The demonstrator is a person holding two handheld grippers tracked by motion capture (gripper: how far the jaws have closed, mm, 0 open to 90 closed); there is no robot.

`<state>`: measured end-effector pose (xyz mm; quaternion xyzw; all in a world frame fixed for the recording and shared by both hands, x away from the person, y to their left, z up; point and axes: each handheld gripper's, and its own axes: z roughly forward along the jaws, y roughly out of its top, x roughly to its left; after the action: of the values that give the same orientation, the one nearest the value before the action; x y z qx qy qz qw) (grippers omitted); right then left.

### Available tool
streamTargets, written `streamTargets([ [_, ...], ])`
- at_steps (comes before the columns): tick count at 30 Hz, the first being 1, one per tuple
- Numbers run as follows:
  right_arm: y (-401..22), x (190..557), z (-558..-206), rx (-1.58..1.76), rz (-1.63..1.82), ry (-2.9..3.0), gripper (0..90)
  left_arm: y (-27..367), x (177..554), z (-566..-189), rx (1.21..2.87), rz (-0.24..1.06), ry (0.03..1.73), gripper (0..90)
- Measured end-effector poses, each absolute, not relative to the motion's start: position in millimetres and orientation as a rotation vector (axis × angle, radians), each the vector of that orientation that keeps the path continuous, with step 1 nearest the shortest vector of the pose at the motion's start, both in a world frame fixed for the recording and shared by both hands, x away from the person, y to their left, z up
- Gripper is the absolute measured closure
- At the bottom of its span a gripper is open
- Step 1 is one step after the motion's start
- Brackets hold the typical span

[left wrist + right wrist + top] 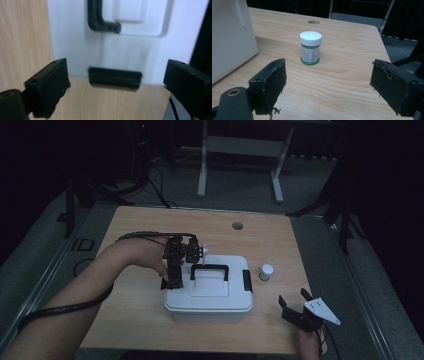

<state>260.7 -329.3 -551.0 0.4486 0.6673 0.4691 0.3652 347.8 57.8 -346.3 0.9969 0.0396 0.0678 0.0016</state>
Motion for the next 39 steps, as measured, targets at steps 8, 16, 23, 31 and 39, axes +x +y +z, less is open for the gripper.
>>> streamTargets([
  [8, -330, 261, -551, 1.156, 1.206, 1.717, 12.9, 43, 355, -366, 3.168, 0.213, 0.12, 15.3],
  [16, -330, 261, -551, 1.158, 1.203, 1.72, 12.9, 33, 363, -373, 3.148, 0.2, 0.13, 33.0],
  [23, -329, 261, -552, 1.157, 1.199, 1.722, 12.9, 27, 365, -372, 3.154, 0.122, 0.135, 52.9],
  [31, -329, 262, -552, 1.156, 1.192, 1.727, 12.9, 20, 363, -372, 3.2, 0.032, 0.127, 78.0],
  [39, -328, 262, -552, 1.154, 1.186, 1.733, 12.9, 17, 363, -374, 3.234, 0.036, 0.117, 82.9],
])
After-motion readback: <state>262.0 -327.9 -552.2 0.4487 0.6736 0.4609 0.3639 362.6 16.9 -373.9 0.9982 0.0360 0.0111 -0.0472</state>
